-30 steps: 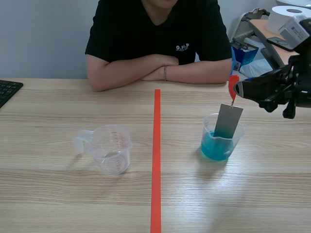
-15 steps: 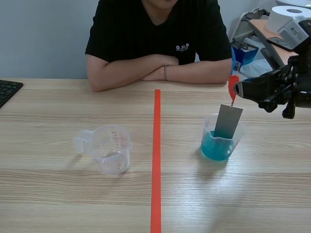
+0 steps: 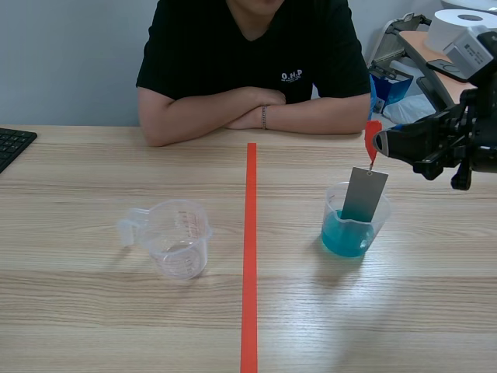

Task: Do the redox reaction experiment.
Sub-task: 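Hold the plate still in the solution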

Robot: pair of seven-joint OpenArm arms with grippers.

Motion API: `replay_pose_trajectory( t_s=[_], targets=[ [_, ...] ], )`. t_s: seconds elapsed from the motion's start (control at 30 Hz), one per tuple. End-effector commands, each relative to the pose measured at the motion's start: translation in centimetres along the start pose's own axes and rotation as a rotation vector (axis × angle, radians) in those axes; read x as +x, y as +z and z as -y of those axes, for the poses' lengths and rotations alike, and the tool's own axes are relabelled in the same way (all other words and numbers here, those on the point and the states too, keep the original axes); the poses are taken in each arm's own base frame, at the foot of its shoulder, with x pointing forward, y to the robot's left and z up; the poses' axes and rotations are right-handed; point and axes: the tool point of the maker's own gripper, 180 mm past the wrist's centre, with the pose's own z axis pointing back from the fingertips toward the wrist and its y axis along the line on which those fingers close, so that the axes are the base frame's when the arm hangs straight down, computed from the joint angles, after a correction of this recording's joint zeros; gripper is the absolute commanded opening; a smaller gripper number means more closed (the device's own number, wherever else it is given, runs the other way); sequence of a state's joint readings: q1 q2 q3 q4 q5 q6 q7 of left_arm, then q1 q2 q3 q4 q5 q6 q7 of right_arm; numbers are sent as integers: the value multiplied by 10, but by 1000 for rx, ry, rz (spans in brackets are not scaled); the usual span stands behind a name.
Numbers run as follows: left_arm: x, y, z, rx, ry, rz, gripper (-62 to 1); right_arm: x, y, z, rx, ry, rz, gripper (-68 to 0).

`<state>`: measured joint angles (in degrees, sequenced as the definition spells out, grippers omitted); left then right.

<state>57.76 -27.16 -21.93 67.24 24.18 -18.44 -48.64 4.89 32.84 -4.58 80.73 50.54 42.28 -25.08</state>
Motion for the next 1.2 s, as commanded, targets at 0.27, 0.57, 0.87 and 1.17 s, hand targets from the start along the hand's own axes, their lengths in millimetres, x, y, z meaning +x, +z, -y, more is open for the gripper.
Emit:
replay_pose_trajectory(
  t_s=[0.27,0.57,0.87,1.17],
  targets=[
    [5,0,-2,0,-9,17,-573,9,3,5,-6,27,11,-660],
    [6,0,-2,1,-9,25,-573,9,3,5,-6,27,11,-660],
    [6,0,-2,1,-9,25,-573,9,4,6,-8,29,10,-660],
    [6,0,-2,1,-9,25,-573,21,9,5,0,42,25,-660]
  ],
)
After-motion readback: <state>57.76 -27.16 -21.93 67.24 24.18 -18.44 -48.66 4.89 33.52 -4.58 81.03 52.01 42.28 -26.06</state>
